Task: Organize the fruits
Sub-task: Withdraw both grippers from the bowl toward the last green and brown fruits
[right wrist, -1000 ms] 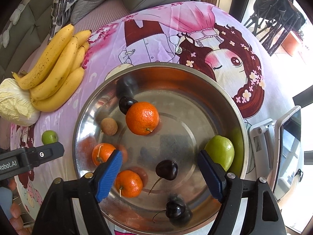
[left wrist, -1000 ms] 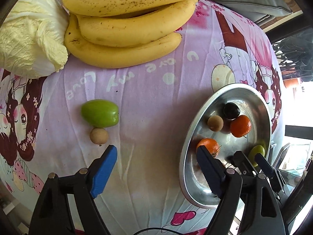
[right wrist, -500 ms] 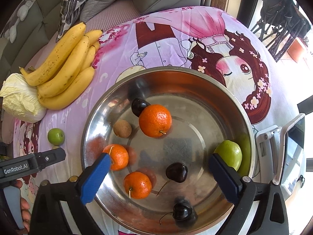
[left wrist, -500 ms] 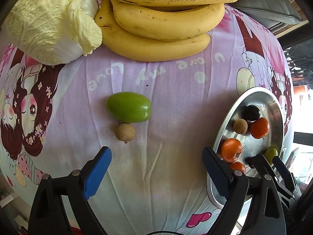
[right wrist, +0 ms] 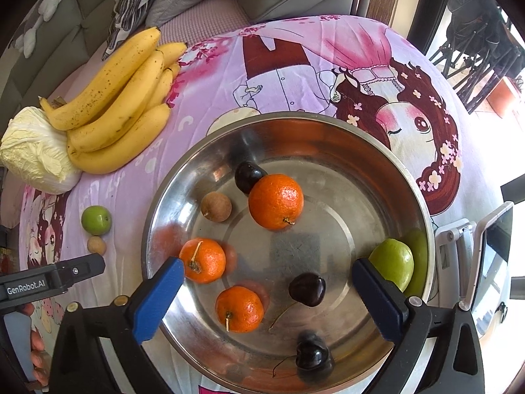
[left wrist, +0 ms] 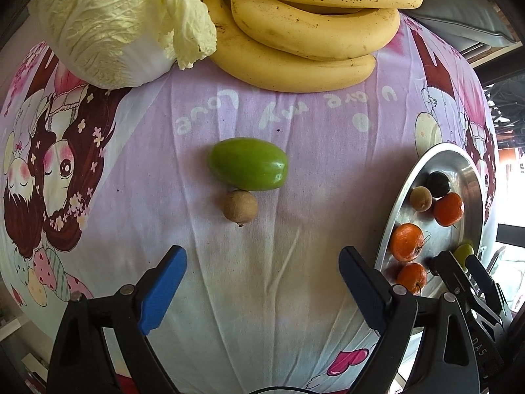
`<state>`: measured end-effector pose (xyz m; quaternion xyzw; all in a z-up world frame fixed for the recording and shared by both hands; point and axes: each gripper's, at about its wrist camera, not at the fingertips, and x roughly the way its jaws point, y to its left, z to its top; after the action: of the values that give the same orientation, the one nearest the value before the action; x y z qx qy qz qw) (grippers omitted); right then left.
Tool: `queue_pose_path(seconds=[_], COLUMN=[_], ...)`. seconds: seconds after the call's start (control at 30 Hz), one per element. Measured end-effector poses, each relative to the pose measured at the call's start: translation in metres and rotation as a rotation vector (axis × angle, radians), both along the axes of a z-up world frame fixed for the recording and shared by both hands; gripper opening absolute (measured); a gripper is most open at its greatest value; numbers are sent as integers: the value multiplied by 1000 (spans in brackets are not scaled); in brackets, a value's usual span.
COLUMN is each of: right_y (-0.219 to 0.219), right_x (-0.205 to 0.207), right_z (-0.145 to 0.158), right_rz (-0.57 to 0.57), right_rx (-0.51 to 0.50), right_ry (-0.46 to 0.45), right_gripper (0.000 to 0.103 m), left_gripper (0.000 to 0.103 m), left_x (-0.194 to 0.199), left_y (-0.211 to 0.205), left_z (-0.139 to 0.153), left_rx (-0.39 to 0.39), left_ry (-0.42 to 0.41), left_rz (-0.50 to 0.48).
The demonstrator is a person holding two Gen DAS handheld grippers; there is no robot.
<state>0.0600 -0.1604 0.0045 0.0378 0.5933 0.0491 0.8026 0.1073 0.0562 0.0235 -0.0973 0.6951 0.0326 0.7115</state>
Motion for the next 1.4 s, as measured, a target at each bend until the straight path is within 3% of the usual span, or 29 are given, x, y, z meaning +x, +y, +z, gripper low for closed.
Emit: queue_pose_path(seconds=[0.93, 1.4], right_y=[103, 152], right_x=[-38, -36], right_z=[-2, -7], right_rz=[233, 325], right_rx=[-18, -34], right_ry=[-22, -17], right_gripper=[103, 103], left_gripper=[94, 94], left_x=[-79, -77], left_y=[174, 246], left_z=[-25, -29], left_rx=[-16, -8], left_ry=[22, 13], left_rz=[128, 117])
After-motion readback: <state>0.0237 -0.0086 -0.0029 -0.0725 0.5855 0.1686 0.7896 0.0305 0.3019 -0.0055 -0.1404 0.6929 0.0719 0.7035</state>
